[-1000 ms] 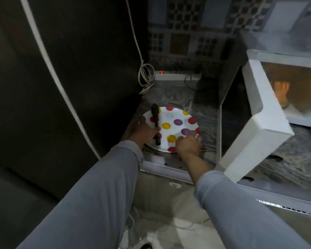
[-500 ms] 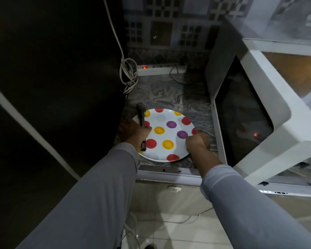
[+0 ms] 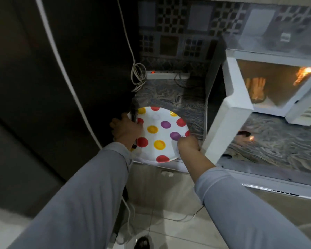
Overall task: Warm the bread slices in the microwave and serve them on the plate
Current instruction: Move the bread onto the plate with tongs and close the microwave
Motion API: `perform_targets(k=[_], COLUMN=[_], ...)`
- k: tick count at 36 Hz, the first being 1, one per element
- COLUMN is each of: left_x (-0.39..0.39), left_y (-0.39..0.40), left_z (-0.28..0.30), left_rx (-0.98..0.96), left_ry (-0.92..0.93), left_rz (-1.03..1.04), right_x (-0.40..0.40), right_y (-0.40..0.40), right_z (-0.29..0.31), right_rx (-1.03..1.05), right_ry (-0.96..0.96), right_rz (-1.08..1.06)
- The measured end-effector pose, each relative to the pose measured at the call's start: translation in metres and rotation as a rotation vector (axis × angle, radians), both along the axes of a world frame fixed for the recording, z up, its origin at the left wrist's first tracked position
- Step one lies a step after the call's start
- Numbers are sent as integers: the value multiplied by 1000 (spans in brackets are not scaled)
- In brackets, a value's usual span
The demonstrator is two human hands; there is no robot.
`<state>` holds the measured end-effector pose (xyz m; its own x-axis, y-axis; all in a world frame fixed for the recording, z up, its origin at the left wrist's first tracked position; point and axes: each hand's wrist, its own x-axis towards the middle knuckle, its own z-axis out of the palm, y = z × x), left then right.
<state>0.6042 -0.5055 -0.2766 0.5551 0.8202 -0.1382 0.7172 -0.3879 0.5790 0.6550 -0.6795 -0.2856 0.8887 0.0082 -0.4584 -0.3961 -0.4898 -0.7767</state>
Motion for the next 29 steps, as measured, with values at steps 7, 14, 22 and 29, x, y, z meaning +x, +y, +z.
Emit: perform_targets(k=[7, 14, 22, 29], left_x=[-84, -144, -173, -177], left_y=[-52, -92, -123, -150], left_z=[14, 24, 35, 41], left_rx=[28, 74, 99, 55], left_ry=[14, -37, -54, -111], left_rz=[84, 157, 165, 79], right_x=[-73, -119, -149, -166], right_y=[-46, -81, -114, -145], right_z=[21, 27, 39, 48], right_rx=[58, 60, 16, 47], right_ry=[-22, -14, -48, -70], right_rz=[-45, 45, 51, -53])
